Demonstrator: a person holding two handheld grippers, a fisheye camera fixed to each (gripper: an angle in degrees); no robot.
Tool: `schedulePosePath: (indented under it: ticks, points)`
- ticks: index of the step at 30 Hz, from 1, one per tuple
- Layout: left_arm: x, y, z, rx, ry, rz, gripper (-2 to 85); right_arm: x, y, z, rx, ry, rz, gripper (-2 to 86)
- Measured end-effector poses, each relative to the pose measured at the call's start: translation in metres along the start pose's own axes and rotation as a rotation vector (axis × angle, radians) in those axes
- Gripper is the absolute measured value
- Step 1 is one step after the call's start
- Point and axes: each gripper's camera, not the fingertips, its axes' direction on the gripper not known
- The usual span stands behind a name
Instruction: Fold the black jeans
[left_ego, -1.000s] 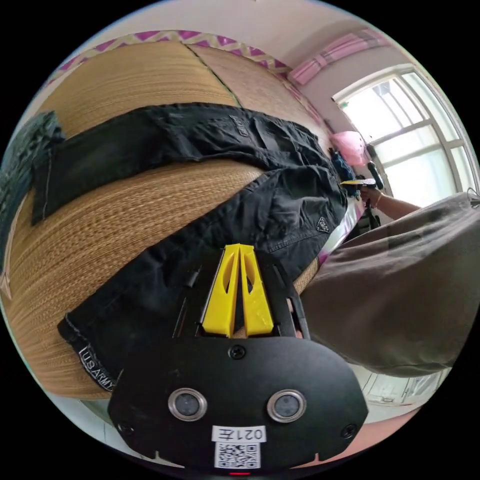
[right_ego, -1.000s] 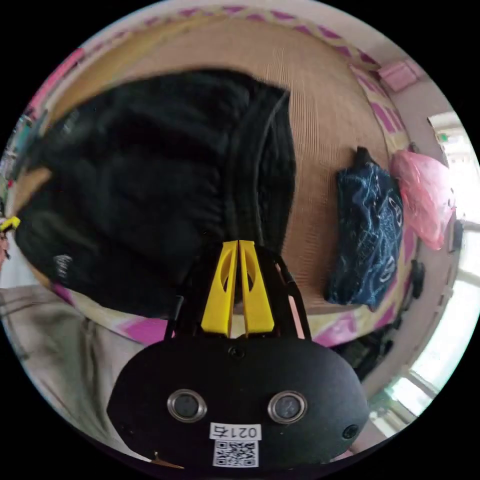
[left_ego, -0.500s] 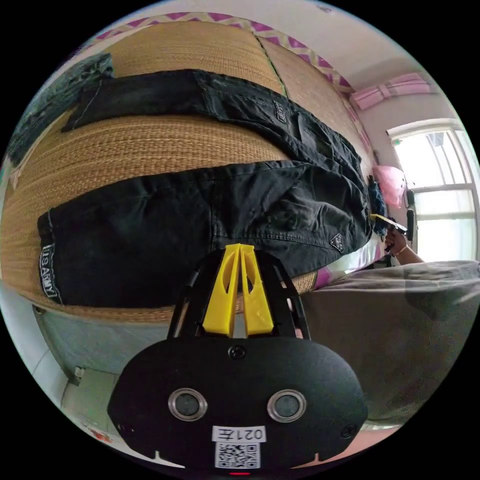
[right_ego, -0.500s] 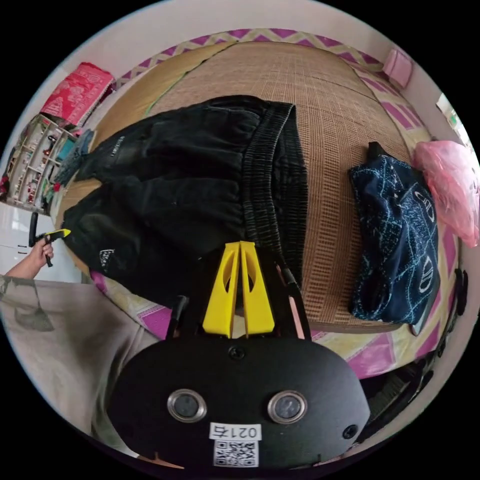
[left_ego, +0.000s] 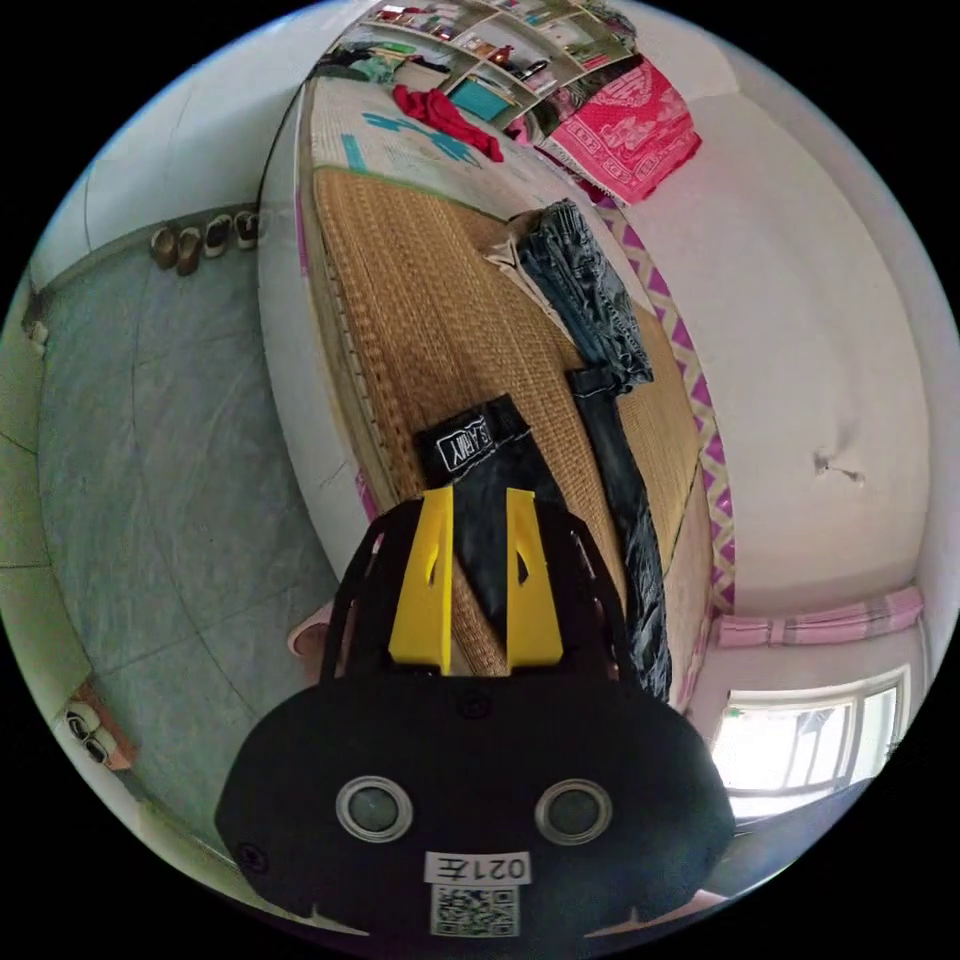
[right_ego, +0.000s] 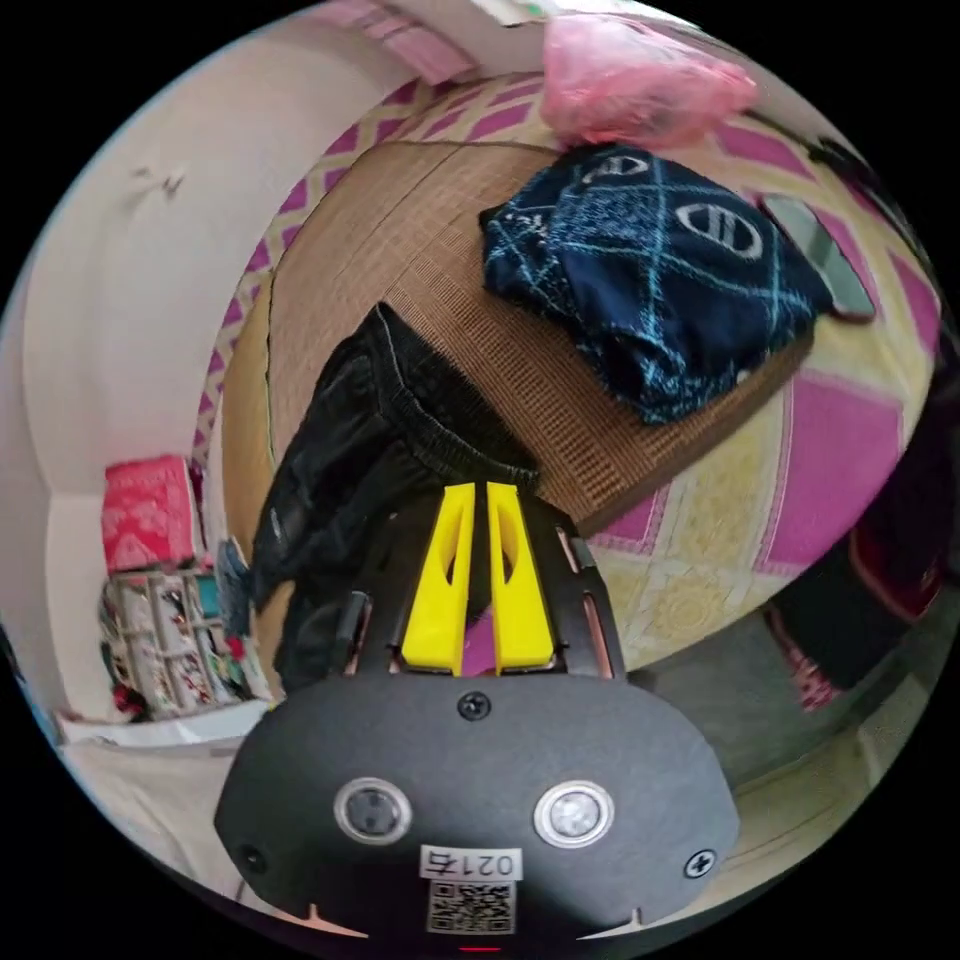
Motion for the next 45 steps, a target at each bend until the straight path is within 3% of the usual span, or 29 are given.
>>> schedulePosePath:
  ticks: [11,24,32,45]
  points:
    - [-0.117,0.002,0.010,-0.124,0.125,-0.049,6.0,0.036,0.104,0.078,0.112,-0.201,0.274,5.8]
    - [-0.192,0.003,0.006,-0.141,0.177,-0.047,5.0,0.042,0.169,0.138,0.158,-0.182,0.294,6.6]
    - [-0.226,0.002,0.008,-0.146,0.270,-0.066,10.0,0.043,0.178,0.168,0.149,-0.175,0.283,6.4]
    - [-0.238,0.011,0.034,-0.200,0.300,-0.039,10.7,0.039,0.176,0.208,0.118,-0.163,0.254,6.1]
